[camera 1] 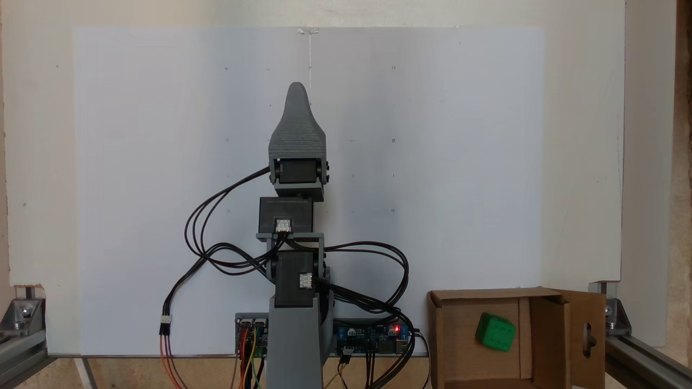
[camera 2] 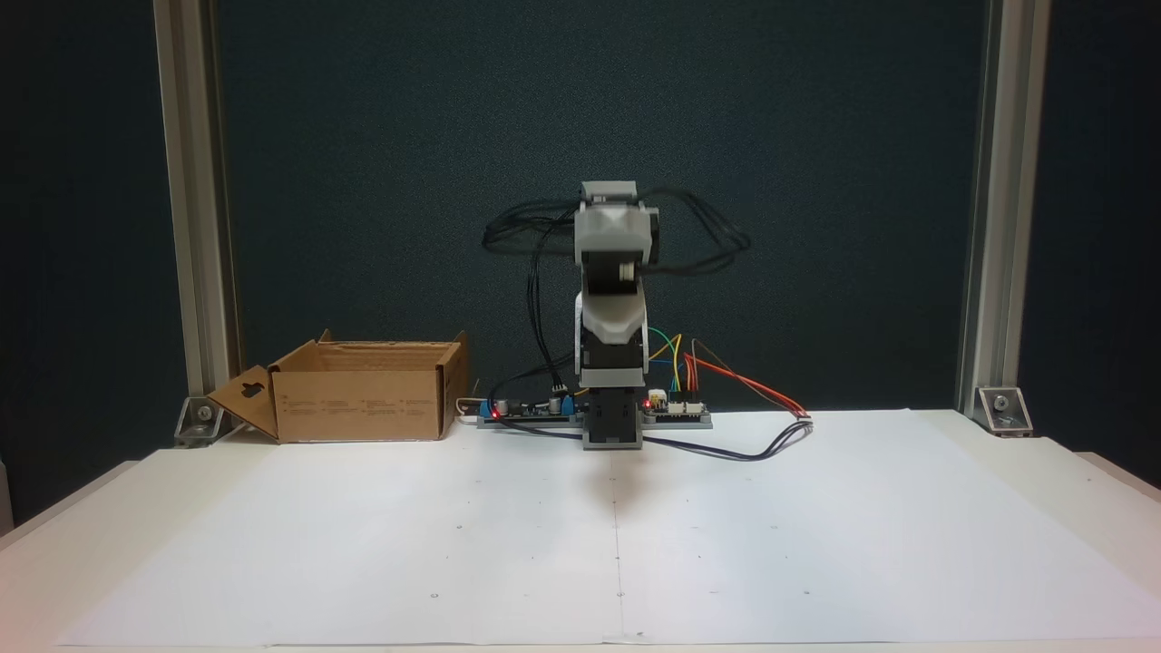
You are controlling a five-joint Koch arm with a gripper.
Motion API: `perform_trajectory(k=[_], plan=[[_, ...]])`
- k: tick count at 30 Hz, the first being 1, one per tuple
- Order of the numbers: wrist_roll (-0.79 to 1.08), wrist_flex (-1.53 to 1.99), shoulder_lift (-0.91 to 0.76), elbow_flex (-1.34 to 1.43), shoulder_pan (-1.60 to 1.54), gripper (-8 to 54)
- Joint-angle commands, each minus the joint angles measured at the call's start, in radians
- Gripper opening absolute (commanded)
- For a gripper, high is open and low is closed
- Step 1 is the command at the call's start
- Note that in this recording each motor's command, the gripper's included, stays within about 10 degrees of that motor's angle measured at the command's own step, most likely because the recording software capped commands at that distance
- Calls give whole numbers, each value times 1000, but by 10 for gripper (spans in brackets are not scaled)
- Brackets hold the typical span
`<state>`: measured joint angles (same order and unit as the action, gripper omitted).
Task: Grasp a green dice and put it in the bin.
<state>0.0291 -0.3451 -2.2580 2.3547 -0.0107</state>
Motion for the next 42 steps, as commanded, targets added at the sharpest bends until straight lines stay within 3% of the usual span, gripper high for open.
perform_trajectory(k=[1, 19, 42], plan=[[-40, -150, -106, 6, 5, 454], [-38, -831, -110, 465, 2, 446], [-35, -1009, -110, 775, 14, 443]])
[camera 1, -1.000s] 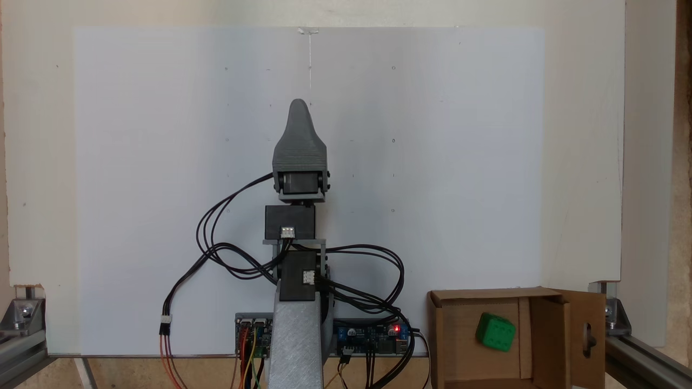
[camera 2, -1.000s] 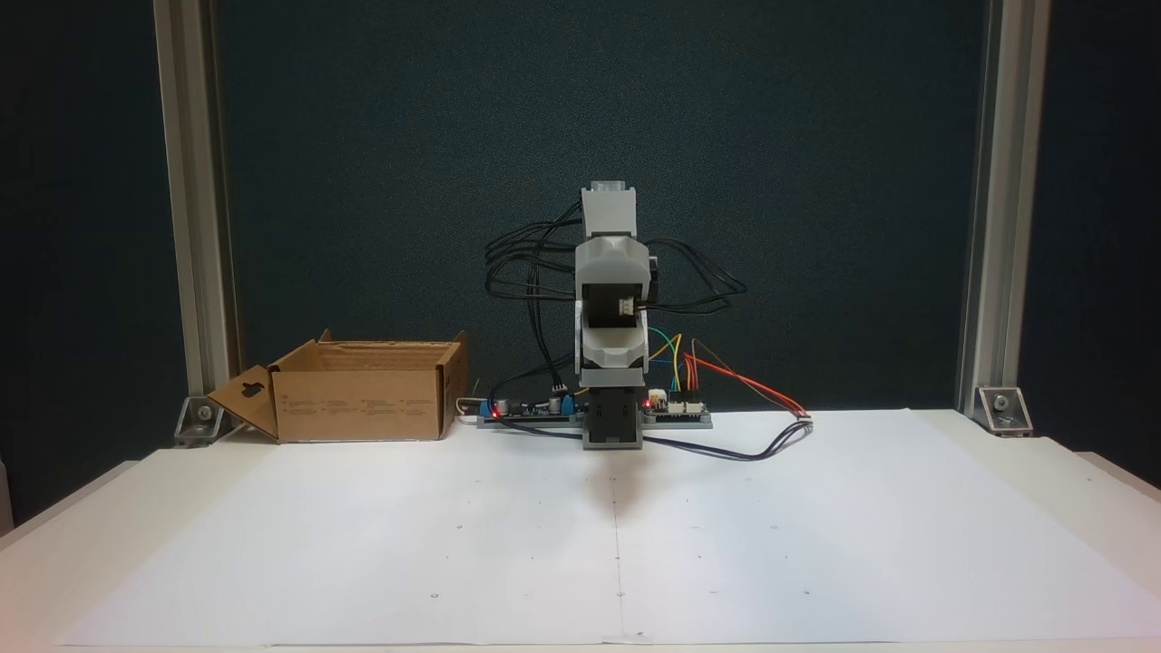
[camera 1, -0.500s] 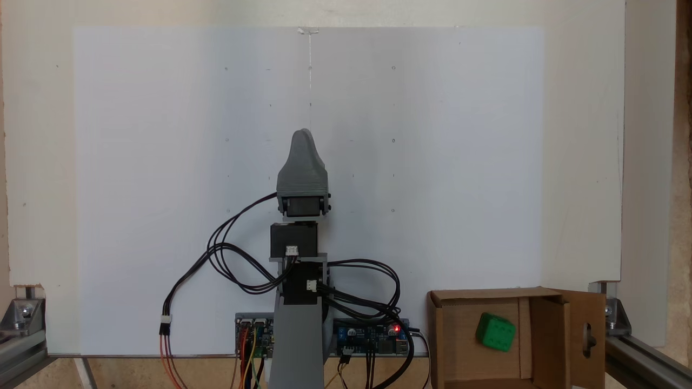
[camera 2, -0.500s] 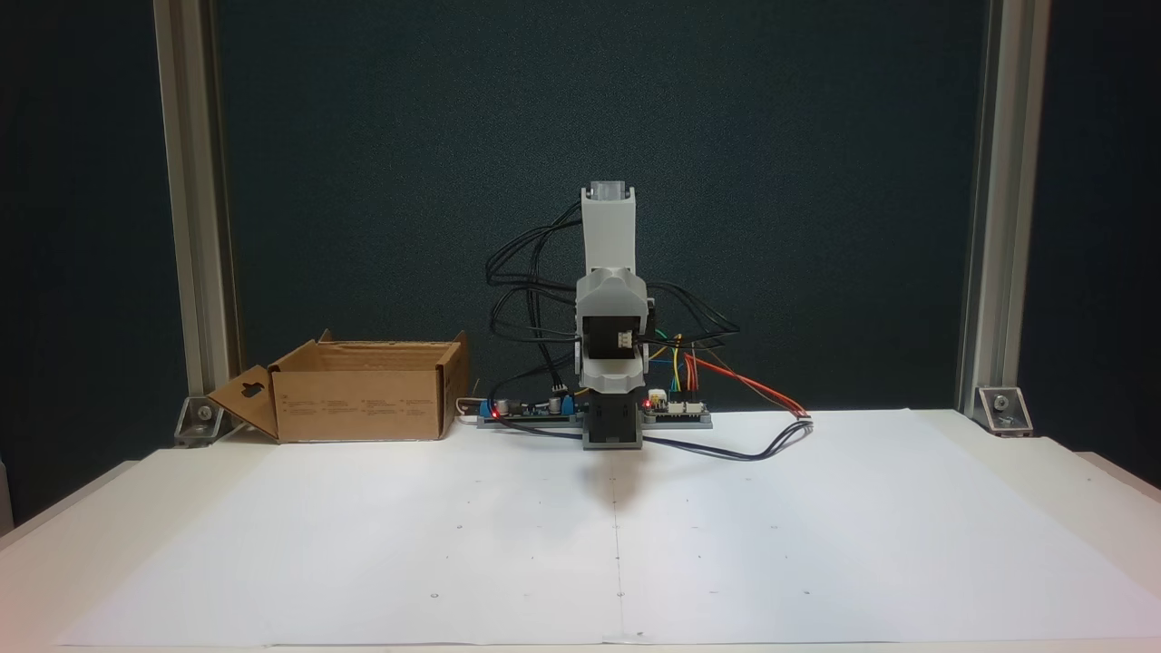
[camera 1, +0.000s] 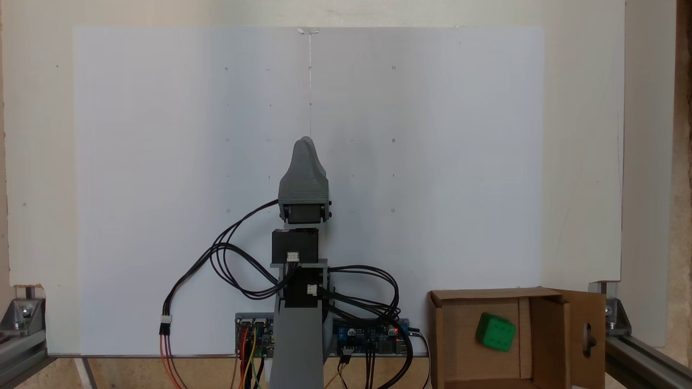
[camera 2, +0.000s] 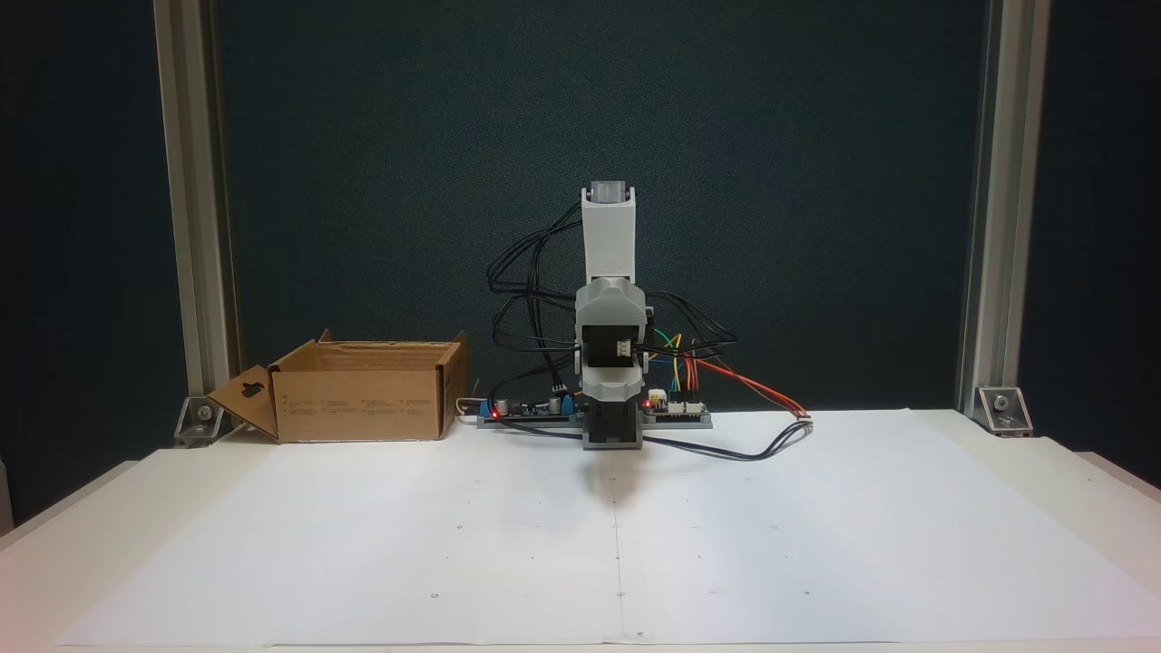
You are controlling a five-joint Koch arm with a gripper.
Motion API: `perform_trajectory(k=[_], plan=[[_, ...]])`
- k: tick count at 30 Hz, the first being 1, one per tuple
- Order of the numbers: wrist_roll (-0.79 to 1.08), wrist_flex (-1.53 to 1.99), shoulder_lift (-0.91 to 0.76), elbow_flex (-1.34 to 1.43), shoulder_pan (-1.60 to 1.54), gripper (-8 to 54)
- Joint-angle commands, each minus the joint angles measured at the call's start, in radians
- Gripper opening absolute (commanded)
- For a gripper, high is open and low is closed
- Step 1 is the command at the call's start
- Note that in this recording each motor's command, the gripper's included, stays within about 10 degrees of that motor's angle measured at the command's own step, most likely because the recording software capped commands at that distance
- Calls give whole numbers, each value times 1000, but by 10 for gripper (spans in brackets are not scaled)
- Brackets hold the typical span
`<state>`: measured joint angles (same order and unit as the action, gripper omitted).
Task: Grasp a green dice and put it in the bin.
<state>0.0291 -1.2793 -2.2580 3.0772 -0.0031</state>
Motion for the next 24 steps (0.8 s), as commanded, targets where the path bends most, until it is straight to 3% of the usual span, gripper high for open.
perform_trajectory(k=[1, 24], plan=[[-35, -75, -109, 52, 5, 443], [-37, -77, -107, 52, -8, 445]])
